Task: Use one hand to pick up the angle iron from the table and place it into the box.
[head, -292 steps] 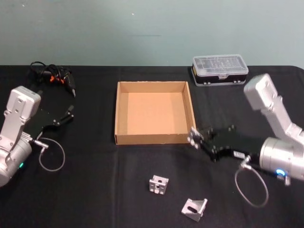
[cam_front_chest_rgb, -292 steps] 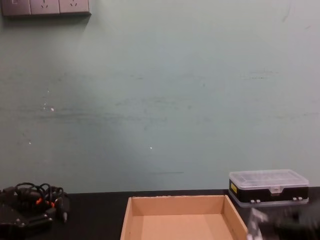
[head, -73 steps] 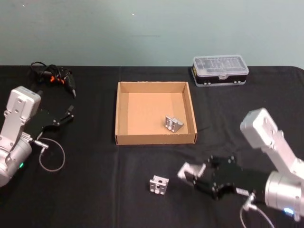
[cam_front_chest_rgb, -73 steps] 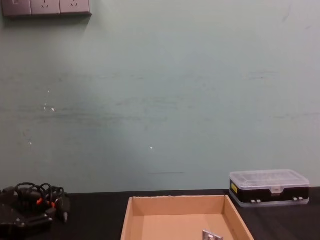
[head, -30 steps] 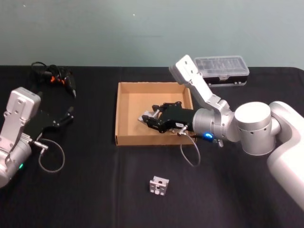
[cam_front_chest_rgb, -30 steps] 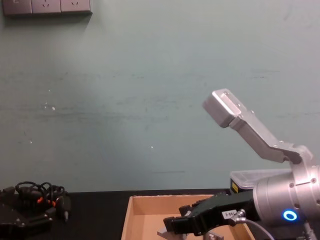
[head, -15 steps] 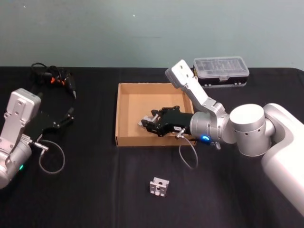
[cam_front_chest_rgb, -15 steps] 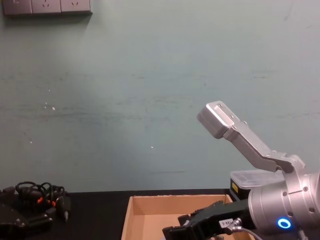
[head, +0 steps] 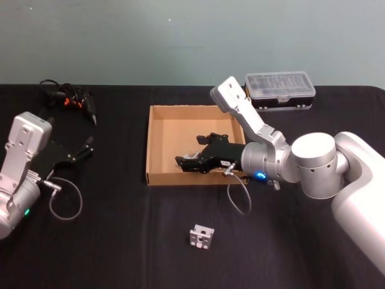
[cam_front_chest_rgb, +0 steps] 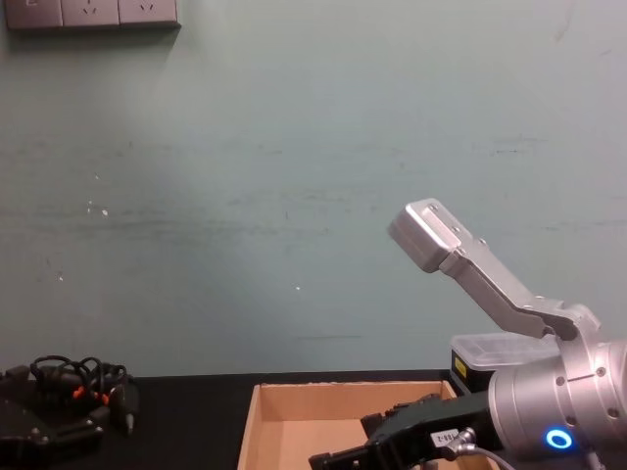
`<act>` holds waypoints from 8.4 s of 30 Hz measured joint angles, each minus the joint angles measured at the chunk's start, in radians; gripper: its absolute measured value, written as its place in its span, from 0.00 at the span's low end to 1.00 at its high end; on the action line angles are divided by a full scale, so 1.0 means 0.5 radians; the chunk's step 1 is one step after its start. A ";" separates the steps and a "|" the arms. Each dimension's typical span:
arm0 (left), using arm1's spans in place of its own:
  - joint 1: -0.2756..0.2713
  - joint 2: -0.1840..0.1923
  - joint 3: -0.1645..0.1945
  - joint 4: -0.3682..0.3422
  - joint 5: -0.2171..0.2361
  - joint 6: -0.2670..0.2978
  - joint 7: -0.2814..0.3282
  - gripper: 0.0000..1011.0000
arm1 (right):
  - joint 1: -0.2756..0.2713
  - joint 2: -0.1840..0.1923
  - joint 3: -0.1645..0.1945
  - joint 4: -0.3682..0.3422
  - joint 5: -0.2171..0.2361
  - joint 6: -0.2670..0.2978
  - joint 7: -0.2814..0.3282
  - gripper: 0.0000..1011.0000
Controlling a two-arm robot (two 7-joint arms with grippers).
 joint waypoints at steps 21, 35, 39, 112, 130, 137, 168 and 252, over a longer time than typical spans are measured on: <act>0.000 0.000 0.000 0.000 0.000 0.000 0.000 1.00 | -0.132 0.181 0.078 -0.401 0.031 -0.009 0.040 0.99; 0.000 0.000 0.000 0.000 0.000 0.000 0.000 1.00 | -0.455 0.686 0.140 -1.162 0.218 0.078 0.233 0.99; 0.000 0.000 0.000 0.000 0.000 0.000 0.000 1.00 | -0.516 0.779 0.115 -1.252 0.254 0.102 0.283 0.99; 0.000 0.000 0.000 0.000 0.000 0.000 0.000 1.00 | -0.482 0.688 -0.202 -0.909 0.106 0.040 0.275 0.74; 0.000 0.000 0.000 0.000 0.000 0.000 0.000 1.00 | -0.501 0.678 -0.187 -0.912 0.097 0.046 0.262 0.16; 0.000 0.000 0.000 0.000 0.000 0.000 0.000 1.00 | -0.514 0.675 -0.170 -0.919 0.100 0.042 0.248 0.09; 0.000 0.000 0.000 0.000 0.000 0.000 0.000 1.00 | -0.428 0.610 0.247 -1.127 0.236 -0.014 -0.104 0.09; 0.000 0.000 0.000 0.000 0.000 0.000 0.000 1.00 | 0.215 -0.041 0.109 0.280 -0.137 -0.067 0.030 0.99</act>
